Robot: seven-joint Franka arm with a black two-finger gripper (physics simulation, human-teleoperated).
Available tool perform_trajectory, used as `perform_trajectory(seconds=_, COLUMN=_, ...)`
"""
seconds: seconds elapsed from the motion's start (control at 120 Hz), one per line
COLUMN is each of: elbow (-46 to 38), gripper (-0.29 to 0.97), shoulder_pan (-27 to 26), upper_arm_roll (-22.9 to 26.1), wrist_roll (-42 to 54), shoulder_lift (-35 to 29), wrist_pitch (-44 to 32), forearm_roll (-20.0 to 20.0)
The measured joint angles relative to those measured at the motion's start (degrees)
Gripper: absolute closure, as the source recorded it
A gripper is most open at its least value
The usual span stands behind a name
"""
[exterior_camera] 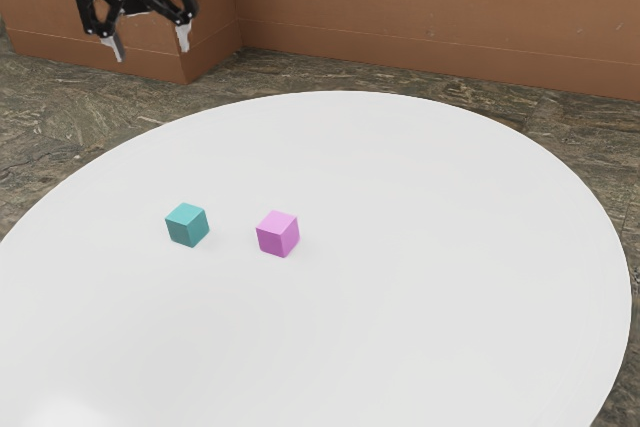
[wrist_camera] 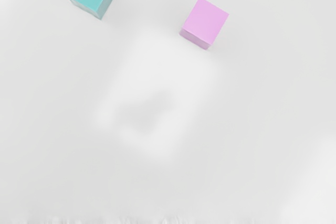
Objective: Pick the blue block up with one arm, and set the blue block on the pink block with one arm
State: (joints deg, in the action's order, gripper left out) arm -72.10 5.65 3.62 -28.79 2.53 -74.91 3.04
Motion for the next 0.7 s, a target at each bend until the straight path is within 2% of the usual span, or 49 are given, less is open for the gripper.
perform_trajectory(seconds=0.083, elbow=-19.4, gripper=0.0, shoulder_pan=2.2, upper_arm_roll=0.3, wrist_roll=-0.2, shoulder_lift=-10.0, wrist_pitch=-3.3, forearm_roll=0.5)
perform_trajectory(seconds=0.167, elbow=-40.5, gripper=0.0, shoulder_pan=0.6, upper_arm_roll=-4.1, wrist_roll=-0.5, shoulder_lift=-21.7, wrist_pitch=-6.6, forearm_roll=1.0)
perform_trajectory(seconds=0.217, elbow=-48.2, gripper=0.0, shoulder_pan=0.6, upper_arm_roll=-6.7, wrist_roll=-0.3, shoulder_lift=-25.8, wrist_pitch=-8.9, forearm_roll=0.5)
perform_trajectory(seconds=0.308, elbow=-57.7, gripper=0.0, shoulder_pan=0.5, upper_arm_roll=-8.6, wrist_roll=3.6, shoulder_lift=-29.2, wrist_pitch=-16.6, forearm_roll=-4.7)
perform_trajectory(seconds=0.408, elbow=-64.4, gripper=0.0, shoulder_pan=0.5, upper_arm_roll=-10.7, wrist_roll=10.9, shoulder_lift=-27.8, wrist_pitch=-28.2, forearm_roll=-10.3)
perform_trajectory(seconds=0.5, elbow=-65.7, gripper=0.0, shoulder_pan=0.5, upper_arm_roll=-12.7, wrist_roll=18.7, shoulder_lift=-20.6, wrist_pitch=-40.2, forearm_roll=-13.0)
perform_trajectory(seconds=0.608, elbow=-64.8, gripper=0.0, shoulder_pan=0.5, upper_arm_roll=-13.3, wrist_roll=26.7, shoulder_lift=-14.9, wrist_pitch=-50.7, forearm_roll=-13.9)
perform_trajectory(seconds=0.7, elbow=-60.6, gripper=0.0, shoulder_pan=0.5, upper_arm_roll=-13.4, wrist_roll=32.4, shoulder_lift=-7.9, wrist_pitch=-56.7, forearm_roll=-12.1)
